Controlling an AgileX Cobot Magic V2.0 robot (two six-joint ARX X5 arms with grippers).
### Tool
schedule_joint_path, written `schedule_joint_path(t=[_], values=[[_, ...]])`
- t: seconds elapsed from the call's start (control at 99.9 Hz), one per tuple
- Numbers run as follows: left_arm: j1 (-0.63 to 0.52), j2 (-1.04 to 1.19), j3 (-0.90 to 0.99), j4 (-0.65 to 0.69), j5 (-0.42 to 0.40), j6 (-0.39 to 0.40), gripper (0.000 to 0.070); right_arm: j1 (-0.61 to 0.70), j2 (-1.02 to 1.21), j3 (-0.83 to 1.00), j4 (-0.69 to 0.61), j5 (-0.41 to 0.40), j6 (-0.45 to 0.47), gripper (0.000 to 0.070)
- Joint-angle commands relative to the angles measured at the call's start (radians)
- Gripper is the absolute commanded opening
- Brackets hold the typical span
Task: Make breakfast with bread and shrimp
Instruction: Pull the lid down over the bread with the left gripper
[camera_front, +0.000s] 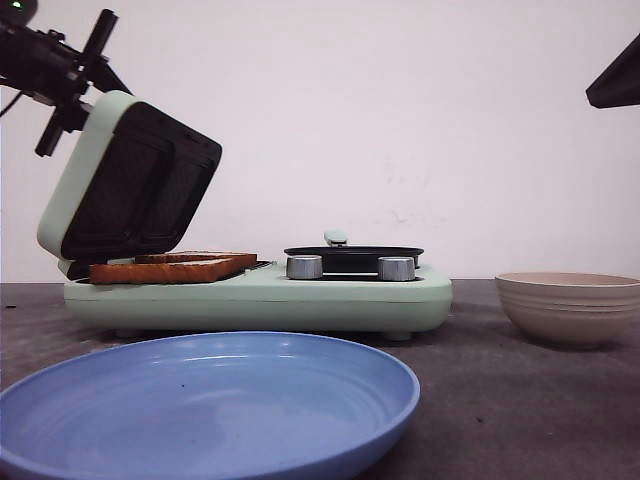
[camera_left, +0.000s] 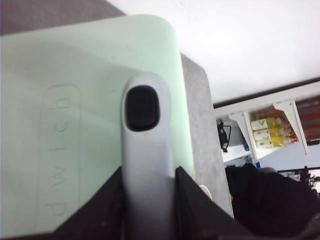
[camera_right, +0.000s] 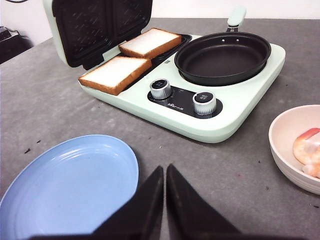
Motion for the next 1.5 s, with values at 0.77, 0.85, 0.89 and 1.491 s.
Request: schedule_joint_path(t=[0.77, 0.85, 0.89, 1.491], values=[[-0.216, 0.042, 0.012, -0.066, -0.321, 0.266, 0.0004, 0.006, 0.003, 0.005, 0.007, -0.002, 0.012, 0.0], [-0.231, 0.042, 0.012, -0.088, -0.366, 0.293, 0.0004, 0.006, 0.003, 0.005, 0.007, -0.002, 0.012, 0.0], [-0.238, 0.042, 0.012, -0.097, -0.387, 0.303, 0.0004, 0.006, 0.003, 0.005, 0.007, -0.002, 0.012, 0.0], [-0.321, 0.048, 0.012, -0.15, -0.65, 0.387, 0.0004, 0.006, 0.003, 0.005, 0.007, -0.002, 0.015, 0.0]])
